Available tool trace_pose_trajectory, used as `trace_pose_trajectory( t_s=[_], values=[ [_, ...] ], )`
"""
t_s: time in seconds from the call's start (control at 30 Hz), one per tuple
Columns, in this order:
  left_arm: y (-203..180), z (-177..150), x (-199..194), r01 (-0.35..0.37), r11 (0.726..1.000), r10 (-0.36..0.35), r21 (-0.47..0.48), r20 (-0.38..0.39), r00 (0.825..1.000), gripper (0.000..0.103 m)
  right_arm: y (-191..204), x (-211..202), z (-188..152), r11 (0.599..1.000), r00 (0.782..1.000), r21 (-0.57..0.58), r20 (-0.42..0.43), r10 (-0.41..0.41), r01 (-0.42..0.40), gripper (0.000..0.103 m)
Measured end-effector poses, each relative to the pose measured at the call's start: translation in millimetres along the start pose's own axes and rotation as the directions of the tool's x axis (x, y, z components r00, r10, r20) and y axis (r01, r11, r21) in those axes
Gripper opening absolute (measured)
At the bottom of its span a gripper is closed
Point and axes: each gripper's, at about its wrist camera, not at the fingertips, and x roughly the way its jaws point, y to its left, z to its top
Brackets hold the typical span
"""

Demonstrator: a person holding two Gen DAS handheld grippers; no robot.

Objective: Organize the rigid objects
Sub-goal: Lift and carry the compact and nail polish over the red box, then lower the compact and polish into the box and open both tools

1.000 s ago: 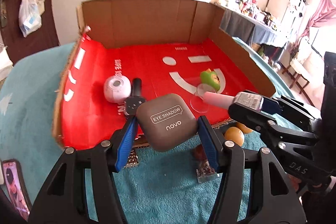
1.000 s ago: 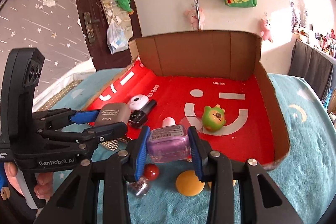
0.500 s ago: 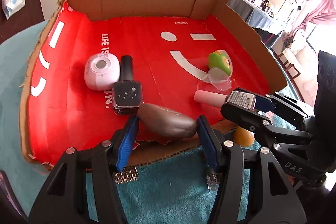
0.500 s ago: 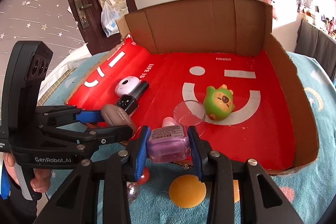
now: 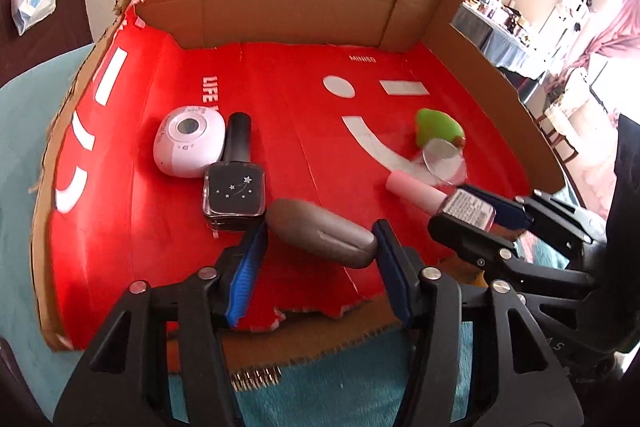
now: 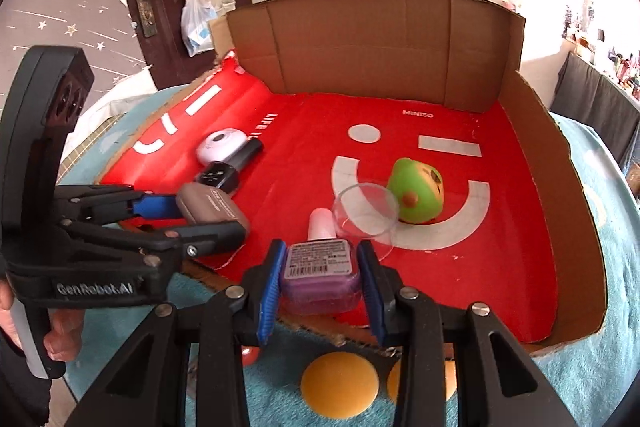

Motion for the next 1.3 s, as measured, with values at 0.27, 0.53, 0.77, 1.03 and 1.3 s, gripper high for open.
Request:
trace_pose_trajectory(
  t_s=[0.27,0.53,0.77,1.03,1.3],
  values=[
    [6,6,16,-0.037,0.999,0.037,-0.008,0.001,0.999,0.033,-14,11,7,0.998,1.0,0.052,0.005,-0.02,0.02,0.038],
    [8,12,20,-0.055,0.998,0.055,-0.034,0.017,0.998,0.031,-23,24,8,0.996,0.999,0.086,-0.007,-0.039,0.04,0.038],
    [11,11,19,-0.061,0.997,0.063,-0.047,0.025,0.998,0.019,-26,27,6,0.995,0.999,0.099,-0.01,-0.033,0.034,0.038],
    [11,10,18,-0.065,0.997,0.066,-0.041,0.032,0.997,0.02,-27,27,6,0.994,0.999,0.107,-0.01,-0.033,0.033,0.038],
    [2,8,18,-0.112,0.994,0.112,0.003,0.036,0.993,0.02,-28,26,7,0.993,1.0,0.111,-0.013,-0.029,0.03,0.038]
  ],
)
